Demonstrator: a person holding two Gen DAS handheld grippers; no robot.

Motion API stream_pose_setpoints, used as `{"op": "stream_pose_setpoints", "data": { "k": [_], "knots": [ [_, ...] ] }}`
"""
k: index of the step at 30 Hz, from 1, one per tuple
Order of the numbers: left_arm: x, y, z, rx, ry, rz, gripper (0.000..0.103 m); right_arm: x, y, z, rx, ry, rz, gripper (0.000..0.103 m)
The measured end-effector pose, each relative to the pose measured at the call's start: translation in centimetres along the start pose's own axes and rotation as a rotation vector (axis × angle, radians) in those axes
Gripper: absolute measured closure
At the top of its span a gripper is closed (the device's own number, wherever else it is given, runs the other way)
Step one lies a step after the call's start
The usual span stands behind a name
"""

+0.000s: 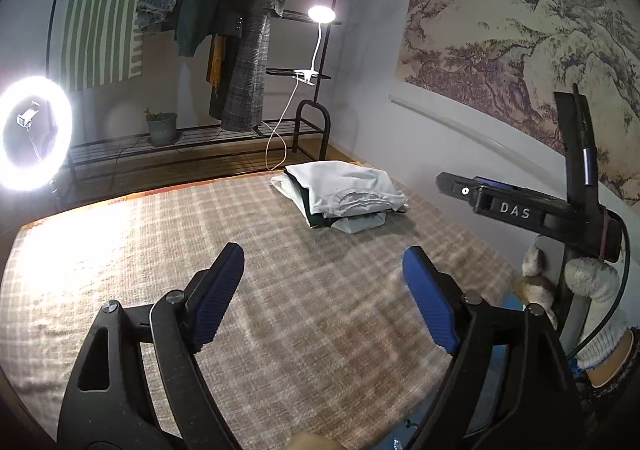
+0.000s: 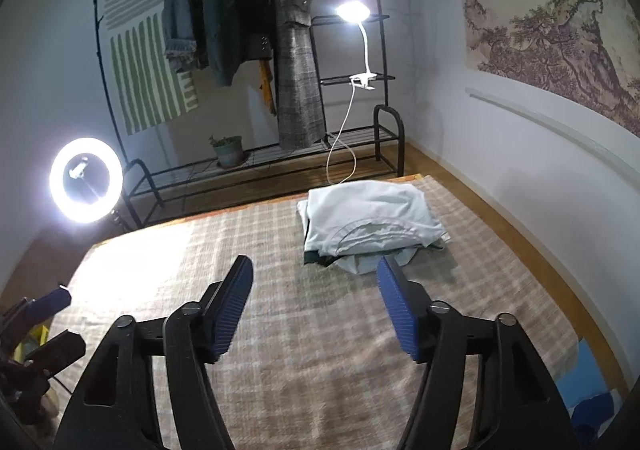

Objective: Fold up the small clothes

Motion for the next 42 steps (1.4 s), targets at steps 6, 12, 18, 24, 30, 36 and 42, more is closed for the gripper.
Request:
{"op": "stream_pose_setpoints", "data": {
  "k": [6,12,18,24,30,36,42],
  "knots": [
    [1.0,1.0,0.1,-0.037,-0.019,0.024,0.008,0.6,0.7,0.2,0.028,-0.016,-0.022,0.031],
    [1.5,1.9,0.6,-0.08,-0.011,0.025,0.006,0.8,1.0,0.4,0.022,-0.029,-0.02,0.021],
    [1.4,2.4,0.4,-0.085,-0.009,-0.008,0.0,0.7,1.2,0.3,0.034,-0.044,-0.035,0.021],
    [0.6,2.2,-0.8,-0.089,-0.044,-0.003,0.0,0.6,0.9,0.2,0.036,-0.052,-0.005,0.021],
    [-0.1,1.9,-2.1,-0.087,-0.079,0.005,0.0,0.6,0.9,0.2,0.04,-0.056,0.001,0.02],
    [-0.2,1.8,-2.4,-0.08,-0.08,-0.002,0.0,0.7,0.9,0.1,0.042,-0.057,0.01,0.02],
    [-0.3,1.7,-2.4,-0.081,-0.082,0.002,0.0,0.9,1.4,0.1,0.041,-0.052,-0.002,0.02]
  ]
}}
Point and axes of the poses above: each gripper's, at about its wrist camera, not at the fingertips, and z roughly the way its jaws point, y to its left, x to its underside, the point moved 10 cm from there along z, roughly the way its jaws point, and after that the axes turned 10 degrees about -z, right-handed, at the moved point
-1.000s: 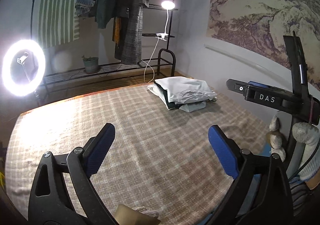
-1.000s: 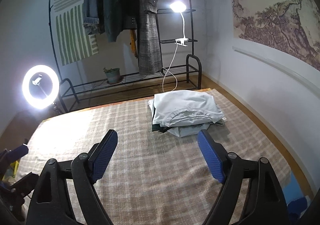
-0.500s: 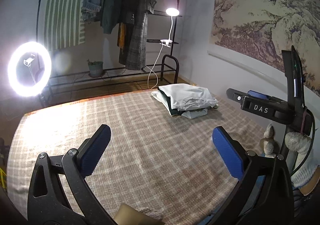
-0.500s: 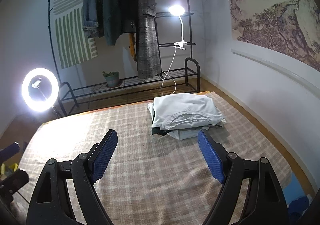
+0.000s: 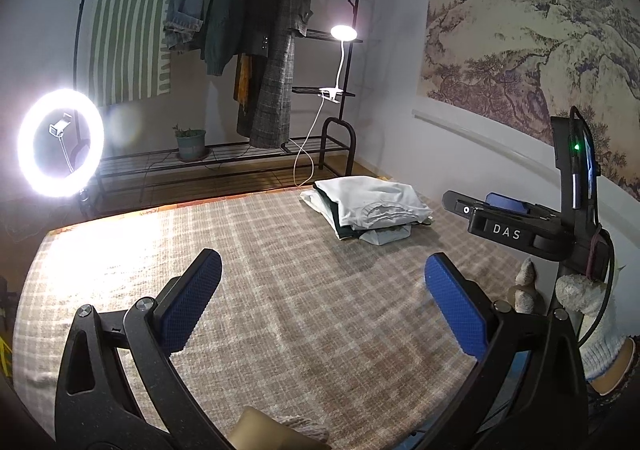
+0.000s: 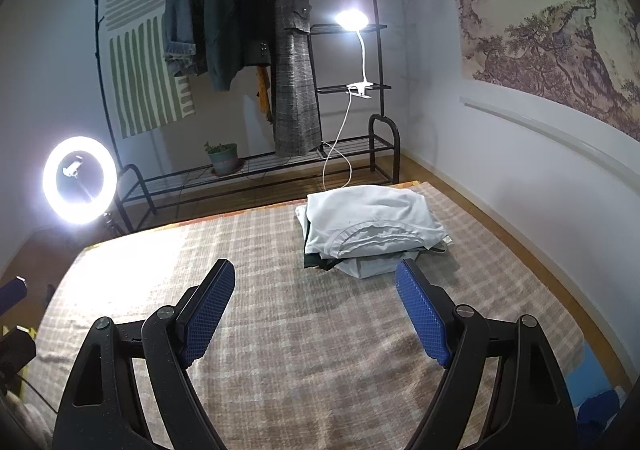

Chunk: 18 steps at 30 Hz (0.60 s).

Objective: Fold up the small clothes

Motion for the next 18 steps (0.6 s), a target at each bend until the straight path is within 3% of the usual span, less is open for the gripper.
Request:
{"op": "stream_pose_setpoints", "data": {
  "k": [18],
  "knots": [
    [0.09,-0.33,-0.14,-0.002,0.001,0.001,0.0,0.06,0.07,0.1,-0.009,0.004,-0.003,0.02]
  ]
}}
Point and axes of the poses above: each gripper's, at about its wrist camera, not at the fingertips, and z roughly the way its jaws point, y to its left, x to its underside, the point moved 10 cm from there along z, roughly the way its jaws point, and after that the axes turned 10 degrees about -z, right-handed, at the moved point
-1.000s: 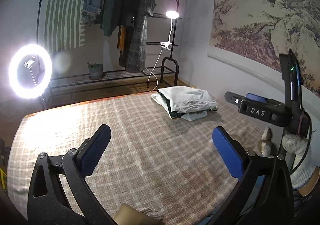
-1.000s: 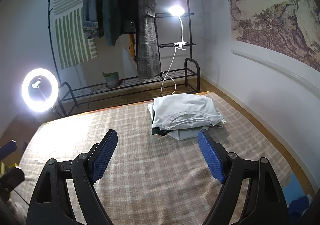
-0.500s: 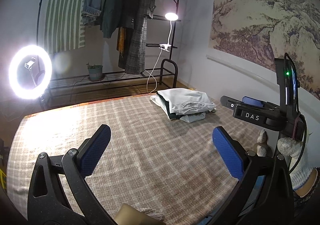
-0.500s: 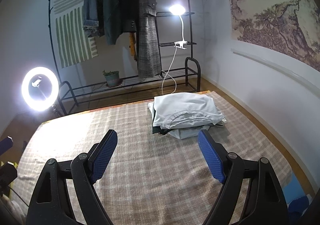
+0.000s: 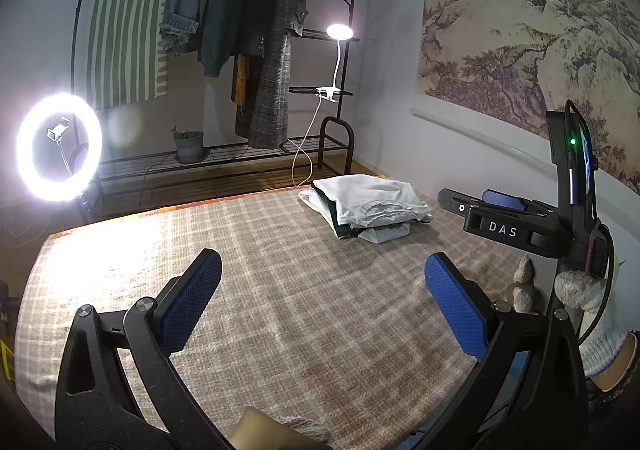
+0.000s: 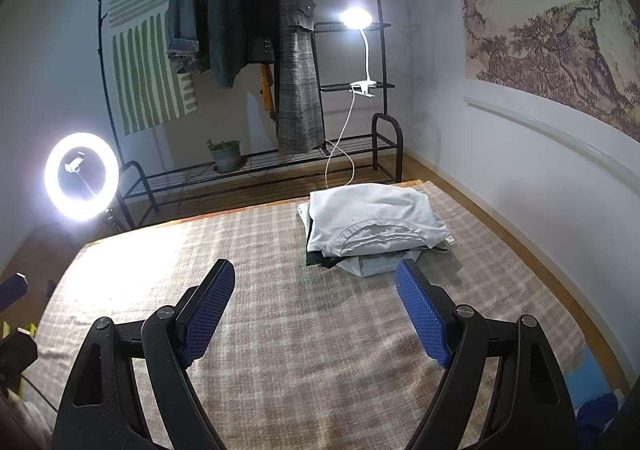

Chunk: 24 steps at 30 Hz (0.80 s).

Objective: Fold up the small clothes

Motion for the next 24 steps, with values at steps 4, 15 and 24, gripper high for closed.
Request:
{"op": "stream_pose_setpoints", "data": {
  "k": [4,15,24],
  "knots": [
    [0.02,-0.04,0.03,-0.001,0.001,0.0,0.0,0.02,0.01,-0.02,0.0,0.001,-0.001,0.02],
    [0.03,-0.02,0.0,0.0,0.001,0.002,0.0,0.02,0.15,-0.13,-0.005,0.002,-0.003,0.02],
    [0.04,-0.05,-0.02,0.0,0.0,0.005,0.0,0.09,0.3,-0.11,-0.009,0.004,-0.004,0.02]
  ]
}}
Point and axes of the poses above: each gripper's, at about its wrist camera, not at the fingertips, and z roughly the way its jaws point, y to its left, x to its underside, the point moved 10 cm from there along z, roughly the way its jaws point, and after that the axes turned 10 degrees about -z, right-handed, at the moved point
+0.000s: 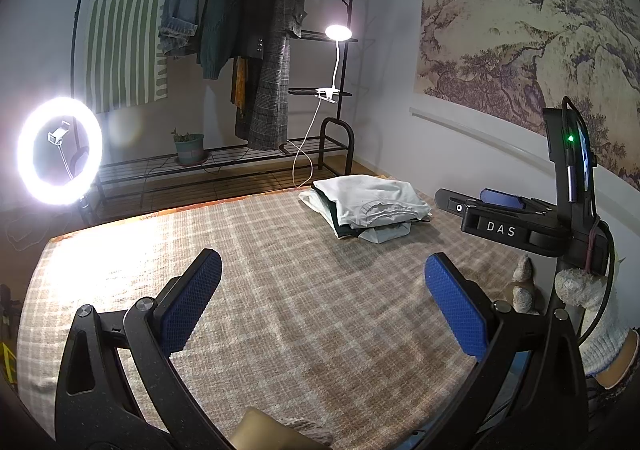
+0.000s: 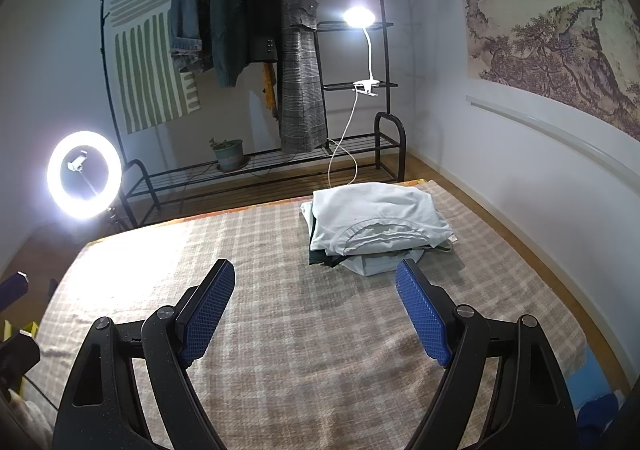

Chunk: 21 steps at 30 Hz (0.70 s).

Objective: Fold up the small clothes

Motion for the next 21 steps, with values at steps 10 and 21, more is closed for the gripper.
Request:
{"op": "stream_pose_setpoints", "data": {
  "k": [10,21],
  "knots": [
    [0.0,0.1,0.1,0.002,0.006,0.0,0.0,0.0,0.0,0.1,-0.002,0.0,0.0,0.02],
    [0.1,1.0,0.3,-0.017,0.023,0.01,0.0,0.0,0.0,0.1,-0.001,0.001,-0.002,0.02]
  ]
}}
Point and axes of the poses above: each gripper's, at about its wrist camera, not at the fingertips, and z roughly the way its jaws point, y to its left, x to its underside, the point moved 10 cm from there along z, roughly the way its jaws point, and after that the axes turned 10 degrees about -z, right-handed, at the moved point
